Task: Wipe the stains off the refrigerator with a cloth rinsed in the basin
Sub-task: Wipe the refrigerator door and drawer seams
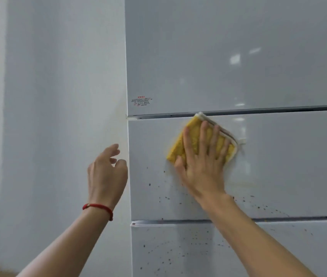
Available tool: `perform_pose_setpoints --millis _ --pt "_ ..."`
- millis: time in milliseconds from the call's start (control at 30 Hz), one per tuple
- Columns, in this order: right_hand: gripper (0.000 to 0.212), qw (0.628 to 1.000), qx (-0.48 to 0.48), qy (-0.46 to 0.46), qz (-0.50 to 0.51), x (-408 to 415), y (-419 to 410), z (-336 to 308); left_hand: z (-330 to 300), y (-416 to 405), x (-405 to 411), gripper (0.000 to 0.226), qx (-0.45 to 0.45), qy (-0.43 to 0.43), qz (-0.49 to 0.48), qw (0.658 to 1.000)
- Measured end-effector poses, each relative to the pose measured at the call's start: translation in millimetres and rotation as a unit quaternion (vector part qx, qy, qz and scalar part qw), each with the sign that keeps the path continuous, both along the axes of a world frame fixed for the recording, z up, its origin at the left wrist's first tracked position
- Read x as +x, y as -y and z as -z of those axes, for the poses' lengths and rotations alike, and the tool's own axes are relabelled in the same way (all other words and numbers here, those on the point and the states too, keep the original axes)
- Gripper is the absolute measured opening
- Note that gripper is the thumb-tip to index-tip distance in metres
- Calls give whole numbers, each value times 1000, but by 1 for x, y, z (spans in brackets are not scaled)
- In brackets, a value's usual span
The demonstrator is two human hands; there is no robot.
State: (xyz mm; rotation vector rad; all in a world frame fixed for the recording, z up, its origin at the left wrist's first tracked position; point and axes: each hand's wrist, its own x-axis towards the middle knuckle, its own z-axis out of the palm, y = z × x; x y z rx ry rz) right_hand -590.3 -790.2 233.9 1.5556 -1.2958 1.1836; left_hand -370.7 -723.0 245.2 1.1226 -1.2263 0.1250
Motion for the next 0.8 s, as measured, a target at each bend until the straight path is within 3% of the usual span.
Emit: perform_pose_setpoints --millis 167,267,333,500,600,667,733,800 --pt "81 979 4 -198 -55 100 3 14 15 -5 -3 46 -4 7 11 1000" --pt "81 946 11 -318 -66 74 2 23 22 2 -13 42 -22 -3 -4 1000" --pt "81 942 -1 -330 -58 33 2 25 31 3 -24 45 -14 -27 -16 999" --pt "75 993 0 -122 8 -101 -7 49 53 0 -47 52 2 -27 33 999" --pt "76 998 33 51 12 -161 -11 70 58 -7 -45 62 18 -30 81 996" --pt "76 977 39 209 11 -162 -12 79 56 -12 -34 66 37 -51 153 986" --pt "74 932 26 362 18 -129 -8 76 54 -19 -20 75 62 -70 210 973" --pt "75 914 22 405 10 -73 -7 66 55 -27 -9 80 90 -70 233 966"
